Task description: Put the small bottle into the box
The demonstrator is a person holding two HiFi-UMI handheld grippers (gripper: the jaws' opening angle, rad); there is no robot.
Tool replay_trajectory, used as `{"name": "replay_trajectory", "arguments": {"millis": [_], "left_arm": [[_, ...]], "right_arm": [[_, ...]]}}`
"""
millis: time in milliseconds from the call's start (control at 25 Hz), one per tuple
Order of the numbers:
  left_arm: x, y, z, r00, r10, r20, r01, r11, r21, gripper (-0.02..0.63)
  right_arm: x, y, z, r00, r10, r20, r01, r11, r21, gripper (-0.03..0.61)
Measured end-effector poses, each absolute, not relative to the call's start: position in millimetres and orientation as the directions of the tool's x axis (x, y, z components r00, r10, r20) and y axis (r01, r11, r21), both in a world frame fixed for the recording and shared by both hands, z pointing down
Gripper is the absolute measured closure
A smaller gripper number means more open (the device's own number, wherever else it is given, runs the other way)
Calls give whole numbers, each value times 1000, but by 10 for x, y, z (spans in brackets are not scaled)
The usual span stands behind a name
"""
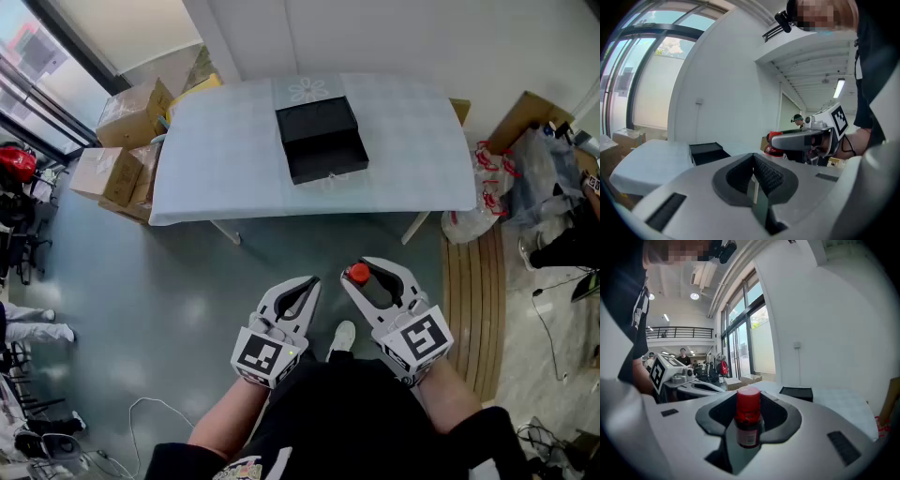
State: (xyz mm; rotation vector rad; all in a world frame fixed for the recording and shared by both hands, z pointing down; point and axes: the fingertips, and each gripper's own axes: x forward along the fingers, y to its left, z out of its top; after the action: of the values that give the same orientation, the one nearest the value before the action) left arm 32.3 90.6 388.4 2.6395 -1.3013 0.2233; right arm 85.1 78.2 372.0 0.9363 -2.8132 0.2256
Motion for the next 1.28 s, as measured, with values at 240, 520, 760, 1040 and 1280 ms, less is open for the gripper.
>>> {"name": "replay_trajectory", "arguments": {"millis": [240, 520, 760, 1040, 1280], "left_arm": [[327, 934, 3918, 618, -761, 197, -785, -611, 104, 606], [222, 954, 3950, 619, -759, 204, -785, -610, 112, 606], [79, 920, 3921, 622, -756, 201, -782, -613, 114, 606], [-219, 863, 3897, 621, -758, 201, -783, -610, 122, 606], [-461, 778, 3837, 634, -749, 193, -773, -624, 118, 606]], "right_arm": [[857, 767, 3703, -787, -583, 203, -608, 789, -91, 422], [762, 780, 3687, -788, -588, 185, -610, 787, -95, 422], [618, 730, 3693, -785, -590, 190, -614, 781, -109, 422], [351, 642, 3667, -776, -601, 192, -625, 773, -106, 421], [104, 544, 3616, -767, -612, 194, -636, 765, -103, 422]]}}
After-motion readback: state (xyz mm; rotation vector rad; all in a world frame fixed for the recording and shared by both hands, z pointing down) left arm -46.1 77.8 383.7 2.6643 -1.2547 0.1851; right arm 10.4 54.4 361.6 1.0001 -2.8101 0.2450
